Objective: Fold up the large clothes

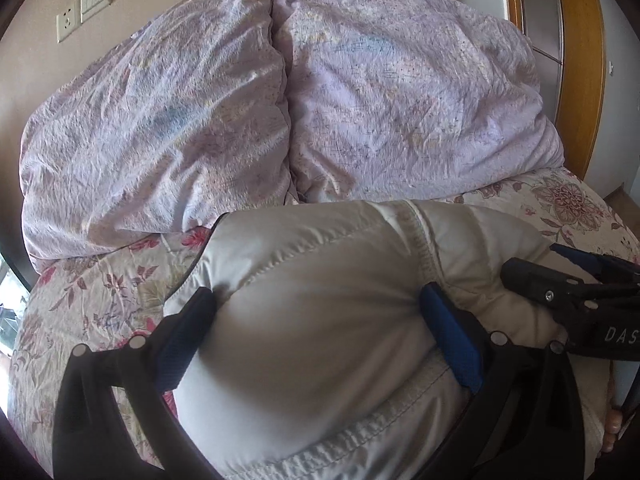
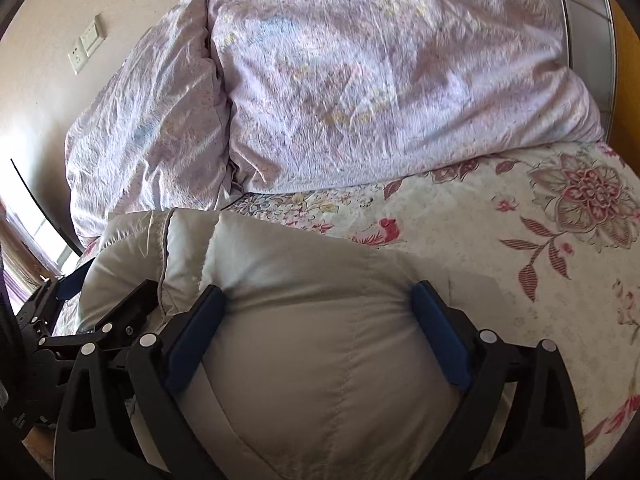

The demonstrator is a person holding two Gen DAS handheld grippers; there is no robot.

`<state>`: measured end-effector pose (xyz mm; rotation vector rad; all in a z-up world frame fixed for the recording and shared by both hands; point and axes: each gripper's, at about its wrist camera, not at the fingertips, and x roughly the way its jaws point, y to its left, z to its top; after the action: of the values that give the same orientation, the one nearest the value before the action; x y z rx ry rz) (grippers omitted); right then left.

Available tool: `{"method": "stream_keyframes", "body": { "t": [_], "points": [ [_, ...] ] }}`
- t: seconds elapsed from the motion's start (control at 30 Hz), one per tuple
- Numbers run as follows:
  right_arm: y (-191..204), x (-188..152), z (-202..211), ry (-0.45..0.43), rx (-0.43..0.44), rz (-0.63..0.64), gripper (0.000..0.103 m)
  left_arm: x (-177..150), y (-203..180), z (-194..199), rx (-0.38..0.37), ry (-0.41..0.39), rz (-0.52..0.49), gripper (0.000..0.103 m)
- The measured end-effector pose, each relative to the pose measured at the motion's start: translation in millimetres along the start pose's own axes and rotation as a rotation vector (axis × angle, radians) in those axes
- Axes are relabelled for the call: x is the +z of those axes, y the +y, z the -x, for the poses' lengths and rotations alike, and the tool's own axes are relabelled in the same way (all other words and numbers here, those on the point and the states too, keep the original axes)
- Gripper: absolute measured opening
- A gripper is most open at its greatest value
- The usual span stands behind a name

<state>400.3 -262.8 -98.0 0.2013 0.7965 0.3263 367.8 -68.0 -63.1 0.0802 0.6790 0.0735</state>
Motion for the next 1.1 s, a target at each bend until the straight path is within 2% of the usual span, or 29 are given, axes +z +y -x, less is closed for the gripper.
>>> {"method": "stream_keyframes", "body": {
  "t": [0.23,0.33,0.43,0.5,0.67,0.77,0.83,0.93,1.1],
  "points": [
    [-1.9,5.3,-7.5,0.016,-0.005,-0.001,0.097,2.5,-2.2,-9.9,0.018,0.027,0.001,0.101],
    [4.0,-1.8,20.0,-0.029,-0.030,0.018,0.094,1.8,6.0,7.6,0.009,0.020,0.009,0.101],
    [14.4,-24.4,63.4,-0.079,0.022,0.084,0.094,-6.0,20.3,41.3,-0.084,0.005,0.058,0.101],
    [21.5,-43.6,84.5,-0.093,0.023,0.139,0.094,-11.9,20.0,56.8,-0.092,-0.015,0.040,0.101],
    [20.8,-75.6,72.3,-0.001,-0.020,0.169,0.096,-33.0,-8.9,52.7,-0.005,-0.043,-0.075,0.101],
    [16.7,-82.5,66.1,0.003,-0.033,0.156,0.097,-38.3,-23.7,49.6,0.067,-0.068,-0.115,0.101],
    [16.7,-85.2,65.9,-0.001,-0.044,0.146,0.098,-40.3,-22.7,48.6,0.070,-0.070,-0.113,0.101],
    [18.2,-83.3,74.0,0.022,-0.063,0.116,0.098,-39.4,-12.3,54.1,0.018,-0.063,-0.097,0.101],
    [-2.9,-66.0,112.1,0.055,-0.008,0.031,0.102,-43.5,39.9,77.6,-0.215,-0.006,0.071,0.101]
  ]
}}
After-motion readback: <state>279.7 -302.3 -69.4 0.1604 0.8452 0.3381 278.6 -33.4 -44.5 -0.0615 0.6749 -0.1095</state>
